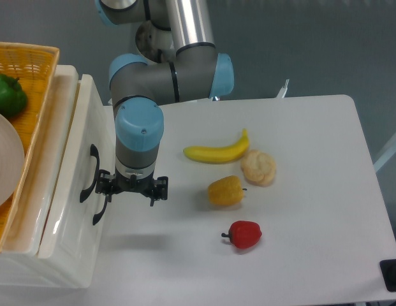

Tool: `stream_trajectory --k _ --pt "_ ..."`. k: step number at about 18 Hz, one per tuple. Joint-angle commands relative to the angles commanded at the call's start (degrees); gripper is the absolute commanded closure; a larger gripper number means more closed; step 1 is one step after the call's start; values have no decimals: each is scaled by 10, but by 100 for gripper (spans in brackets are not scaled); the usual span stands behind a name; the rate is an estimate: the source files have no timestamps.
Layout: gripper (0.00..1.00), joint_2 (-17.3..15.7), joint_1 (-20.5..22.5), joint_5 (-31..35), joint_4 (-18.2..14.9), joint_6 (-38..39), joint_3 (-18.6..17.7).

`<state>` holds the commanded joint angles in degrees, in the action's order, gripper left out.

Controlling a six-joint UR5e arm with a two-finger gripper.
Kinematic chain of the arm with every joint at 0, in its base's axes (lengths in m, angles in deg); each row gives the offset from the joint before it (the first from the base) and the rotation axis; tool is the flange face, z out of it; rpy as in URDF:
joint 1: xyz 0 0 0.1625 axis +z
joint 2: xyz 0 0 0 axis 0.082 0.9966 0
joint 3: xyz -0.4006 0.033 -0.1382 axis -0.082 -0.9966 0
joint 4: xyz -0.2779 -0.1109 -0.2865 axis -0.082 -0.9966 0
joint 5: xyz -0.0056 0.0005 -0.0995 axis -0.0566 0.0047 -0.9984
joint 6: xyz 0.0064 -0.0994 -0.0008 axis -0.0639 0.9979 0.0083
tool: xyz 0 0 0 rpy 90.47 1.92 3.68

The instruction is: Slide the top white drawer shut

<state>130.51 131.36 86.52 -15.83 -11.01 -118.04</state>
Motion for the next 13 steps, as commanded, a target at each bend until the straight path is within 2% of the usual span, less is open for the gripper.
stream_trajectory --k 13 --pt "0 -1 1 -6 0 0 2"
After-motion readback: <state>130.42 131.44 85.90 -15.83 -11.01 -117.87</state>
